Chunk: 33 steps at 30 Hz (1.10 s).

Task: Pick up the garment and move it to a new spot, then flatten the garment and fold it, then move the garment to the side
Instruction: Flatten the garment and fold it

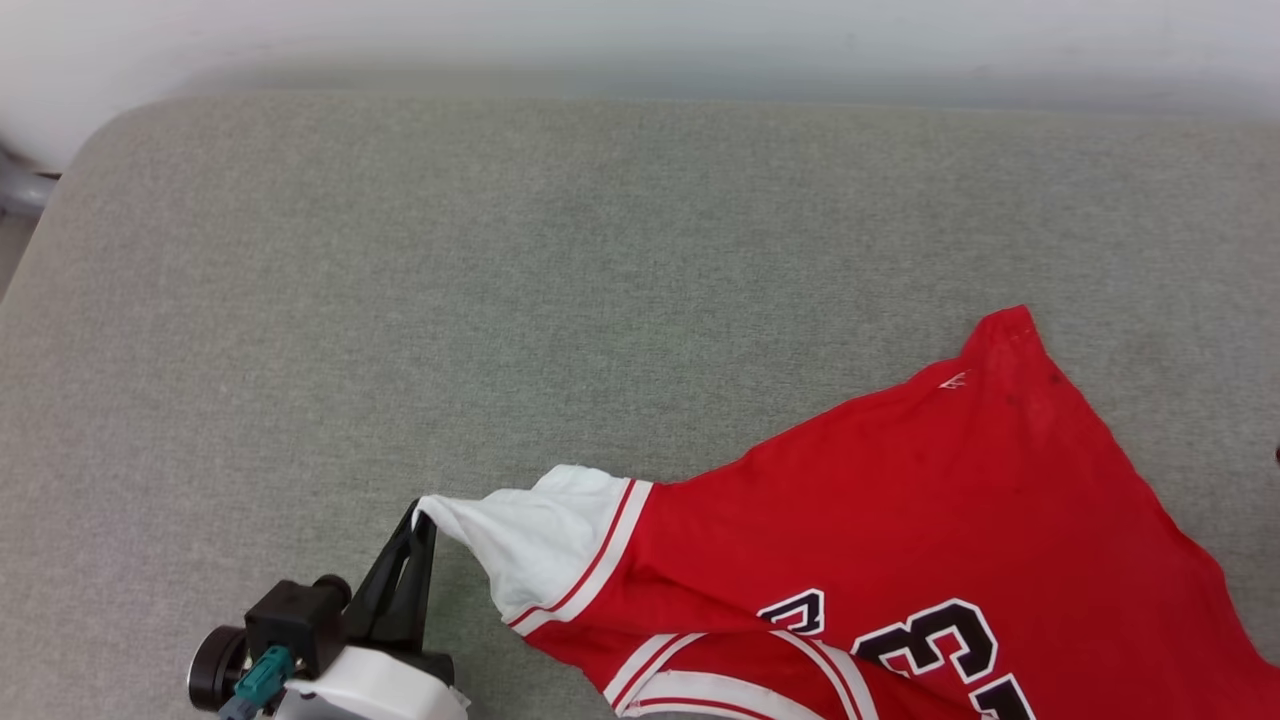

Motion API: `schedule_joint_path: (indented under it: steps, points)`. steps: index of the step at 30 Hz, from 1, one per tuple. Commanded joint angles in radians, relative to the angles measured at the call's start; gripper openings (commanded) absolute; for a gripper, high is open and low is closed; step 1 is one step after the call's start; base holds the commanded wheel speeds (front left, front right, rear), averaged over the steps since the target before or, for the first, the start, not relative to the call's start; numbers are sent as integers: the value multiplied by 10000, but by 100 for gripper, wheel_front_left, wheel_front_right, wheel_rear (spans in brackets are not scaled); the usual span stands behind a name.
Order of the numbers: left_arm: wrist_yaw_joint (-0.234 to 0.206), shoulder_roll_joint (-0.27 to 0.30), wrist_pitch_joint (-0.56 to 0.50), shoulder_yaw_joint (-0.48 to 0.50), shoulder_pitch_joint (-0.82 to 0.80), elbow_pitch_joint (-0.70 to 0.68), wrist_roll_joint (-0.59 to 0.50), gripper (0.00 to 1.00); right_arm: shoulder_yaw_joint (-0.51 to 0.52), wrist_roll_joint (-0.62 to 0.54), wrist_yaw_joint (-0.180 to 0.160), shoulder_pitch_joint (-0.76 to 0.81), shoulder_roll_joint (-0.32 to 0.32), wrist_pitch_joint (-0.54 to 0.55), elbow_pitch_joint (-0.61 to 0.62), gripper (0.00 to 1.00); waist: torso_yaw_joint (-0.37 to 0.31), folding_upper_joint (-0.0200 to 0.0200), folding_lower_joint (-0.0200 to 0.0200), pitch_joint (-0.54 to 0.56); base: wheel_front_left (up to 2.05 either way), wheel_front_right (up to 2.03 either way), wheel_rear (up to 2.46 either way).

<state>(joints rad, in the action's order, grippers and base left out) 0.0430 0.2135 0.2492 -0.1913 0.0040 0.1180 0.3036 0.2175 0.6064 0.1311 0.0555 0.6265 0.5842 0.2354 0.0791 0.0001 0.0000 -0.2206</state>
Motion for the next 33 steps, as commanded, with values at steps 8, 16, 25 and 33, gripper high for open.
schedule_joint_path:
  steps: [8,16,25,33]
  points:
    - [62,-189,14,-346,-683,-107,-121,0,-2104,-175,-9,-2876,1206,1286,-267,100,592,-1,0,-667,0,0,0]
    - [124,-402,101,-617,-1105,-155,-197,0,-4625,-270,-9,-5534,1489,2728,-2127,100,1057,-1,0,-1173,0,0,0]
    - [188,-596,131,-858,-1505,-239,-308,0,-6392,-465,-9,-7162,1122,2751,-4725,100,1471,-1,0,-1739,0,0,0]
    - [228,-667,162,-855,-1604,-173,-315,0,-7754,-89,-3,-6901,774,2314,-6344,100,1508,-1,0,-1917,0,0,0]
